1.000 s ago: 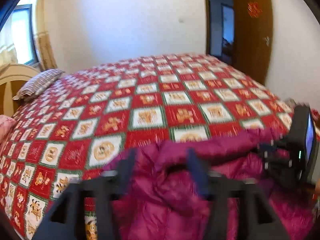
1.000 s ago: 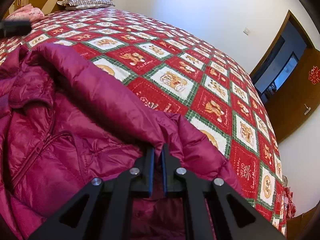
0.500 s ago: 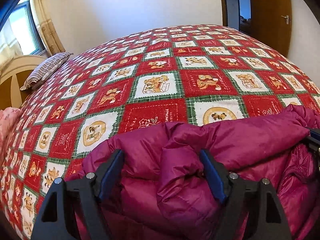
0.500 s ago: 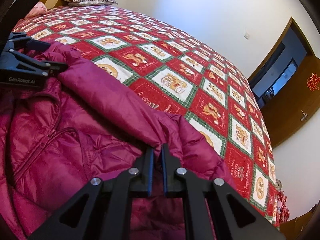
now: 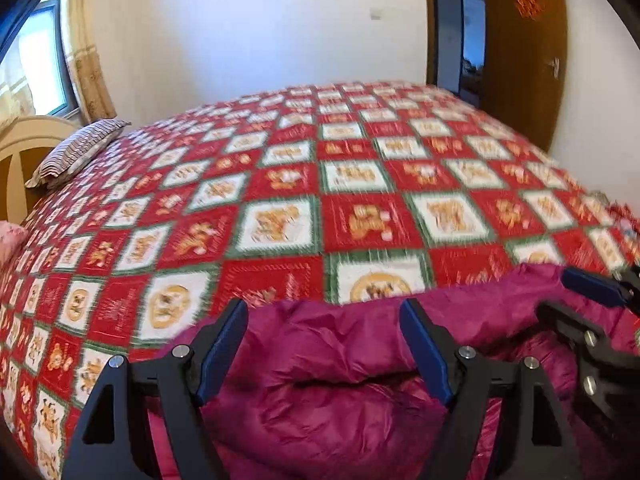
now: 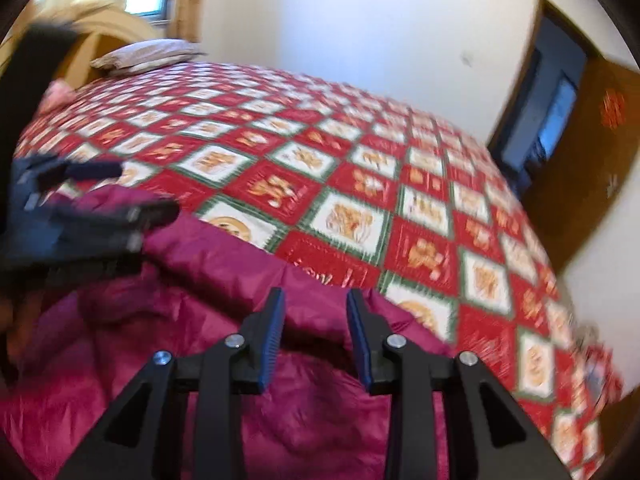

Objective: Fold large clothes
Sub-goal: 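Lift the held jacket edge with both grippers and fold it over the body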

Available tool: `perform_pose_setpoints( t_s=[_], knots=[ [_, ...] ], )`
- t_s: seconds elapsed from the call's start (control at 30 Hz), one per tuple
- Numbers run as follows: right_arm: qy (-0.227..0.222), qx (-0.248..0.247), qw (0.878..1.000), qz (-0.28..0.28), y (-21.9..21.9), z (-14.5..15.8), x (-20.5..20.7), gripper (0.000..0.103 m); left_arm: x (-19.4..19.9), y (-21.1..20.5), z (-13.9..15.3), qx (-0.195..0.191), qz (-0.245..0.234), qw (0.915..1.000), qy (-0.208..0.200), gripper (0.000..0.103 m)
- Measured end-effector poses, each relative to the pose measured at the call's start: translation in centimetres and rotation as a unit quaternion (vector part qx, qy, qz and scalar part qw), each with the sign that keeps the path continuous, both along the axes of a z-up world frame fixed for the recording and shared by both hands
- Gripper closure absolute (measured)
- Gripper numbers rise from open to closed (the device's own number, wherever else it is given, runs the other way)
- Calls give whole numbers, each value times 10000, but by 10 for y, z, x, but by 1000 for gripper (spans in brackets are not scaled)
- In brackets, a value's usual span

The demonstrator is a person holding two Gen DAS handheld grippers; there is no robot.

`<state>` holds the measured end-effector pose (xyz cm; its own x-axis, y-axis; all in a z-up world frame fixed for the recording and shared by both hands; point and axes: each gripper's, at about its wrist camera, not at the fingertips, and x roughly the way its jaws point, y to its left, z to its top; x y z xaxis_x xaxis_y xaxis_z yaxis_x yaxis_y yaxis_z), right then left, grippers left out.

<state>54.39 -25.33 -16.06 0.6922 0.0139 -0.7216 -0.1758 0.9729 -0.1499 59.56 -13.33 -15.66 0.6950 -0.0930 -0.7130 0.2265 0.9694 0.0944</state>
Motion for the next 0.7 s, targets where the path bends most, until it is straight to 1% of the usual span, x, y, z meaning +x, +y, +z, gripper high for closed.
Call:
perform_pose_setpoints(
  t_s=[0.07,0.1,0.13,0.2,0.33,0.43,0.7],
  knots=[
    [126,66,9998,-153,-3,-16,10,72,6,0,-20,132,89,9997,180,24],
    [182,70,9996,-190,-4,-24,12,74,10,2,-31,88,135,9993,330,24],
    [240,84,9995,-191,-4,-34,13,74,11,5,-37,1,159,9992,374,24],
    [230,96,9995,-174,-5,-38,11,75,10,7,-41,-72,158,9992,355,24],
    [283,194,9992,-180,-8,-42,12,75,9,3,-45,27,140,9994,323,23],
    [334,238,9990,-203,-9,-44,13,75,10,4,-49,21,152,9994,323,22],
    [373,115,9990,-207,-5,-49,14,75,10,2,-51,131,171,9992,323,21]
  ],
)
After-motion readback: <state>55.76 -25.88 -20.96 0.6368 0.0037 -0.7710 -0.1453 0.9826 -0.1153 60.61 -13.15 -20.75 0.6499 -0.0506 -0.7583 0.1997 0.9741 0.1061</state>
